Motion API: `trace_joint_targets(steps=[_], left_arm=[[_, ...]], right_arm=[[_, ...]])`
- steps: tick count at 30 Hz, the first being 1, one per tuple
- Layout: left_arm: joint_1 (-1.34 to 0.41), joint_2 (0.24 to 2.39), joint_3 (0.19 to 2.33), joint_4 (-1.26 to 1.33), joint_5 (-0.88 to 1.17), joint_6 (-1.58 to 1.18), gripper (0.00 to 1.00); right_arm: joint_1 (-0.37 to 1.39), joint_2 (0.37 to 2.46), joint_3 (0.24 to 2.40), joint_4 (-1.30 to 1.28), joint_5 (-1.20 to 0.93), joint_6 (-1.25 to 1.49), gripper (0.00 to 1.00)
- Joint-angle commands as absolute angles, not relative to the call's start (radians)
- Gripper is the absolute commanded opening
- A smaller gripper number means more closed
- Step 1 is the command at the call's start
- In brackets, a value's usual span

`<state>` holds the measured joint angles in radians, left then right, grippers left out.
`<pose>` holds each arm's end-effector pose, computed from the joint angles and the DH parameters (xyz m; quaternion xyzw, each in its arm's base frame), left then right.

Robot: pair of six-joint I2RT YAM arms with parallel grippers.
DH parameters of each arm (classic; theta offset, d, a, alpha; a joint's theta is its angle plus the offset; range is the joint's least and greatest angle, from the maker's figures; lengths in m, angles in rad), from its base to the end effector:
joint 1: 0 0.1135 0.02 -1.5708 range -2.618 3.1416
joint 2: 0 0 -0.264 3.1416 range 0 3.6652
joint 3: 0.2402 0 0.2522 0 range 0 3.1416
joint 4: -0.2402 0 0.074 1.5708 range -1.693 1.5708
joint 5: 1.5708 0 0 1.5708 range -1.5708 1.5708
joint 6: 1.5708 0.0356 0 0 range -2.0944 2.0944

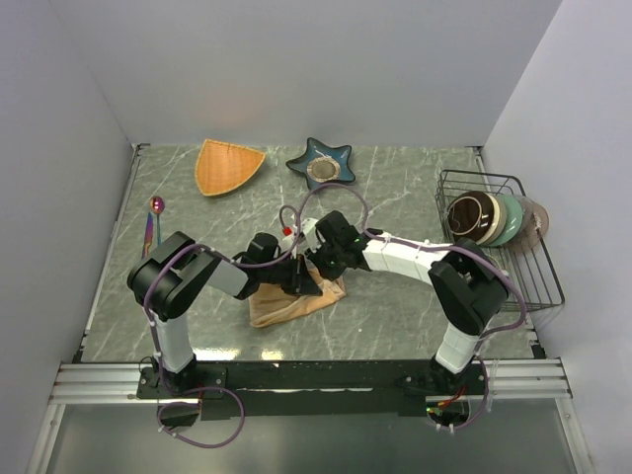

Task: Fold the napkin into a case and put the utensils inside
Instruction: Stuff the top corner of the smaller-rectangle-folded napkin into the folded napkin.

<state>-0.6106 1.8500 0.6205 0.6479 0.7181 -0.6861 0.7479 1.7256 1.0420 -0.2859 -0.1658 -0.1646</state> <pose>0.2451 -0.2001 0.1011 0.1356 0.8297 -0.5149 0.1675 0.2528 0.2425 0.1762 -0.4414 0.8437 0.1606 0.2599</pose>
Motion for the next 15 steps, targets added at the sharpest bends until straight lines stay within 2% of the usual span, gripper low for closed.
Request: trace_joint_targets(steps=[1,7,10,13,15], left_arm=[[-0.600,1.878,0.612,0.641,0.712,-0.683,0.01],[-0.591,1.882,0.611,0.634,0.715,-0.681,0.01],[-0.589,1.879,0.607,0.637,0.715,-0.686,0.01],[-0.588,1.879,0.607,0.635,0.713,-0.683,0.01],[-0.588,1.881,0.611,0.632,0.712,-0.683,0.01]], right_arm=[[0.776,1.764,1.101,-0.304,-0.101,-0.158,0.25],[0.792,1.793,1.118,-0.318,-0.075,-0.140,0.27],[0.792,1.804,1.130,-0.322,-0.026,-0.129,0.24],[0.792,1.818,1.140,-0.333,0.020,-0.127,0.14],[0.792,1.810,1.137,-0.328,0.031,-0.130,0.04]])
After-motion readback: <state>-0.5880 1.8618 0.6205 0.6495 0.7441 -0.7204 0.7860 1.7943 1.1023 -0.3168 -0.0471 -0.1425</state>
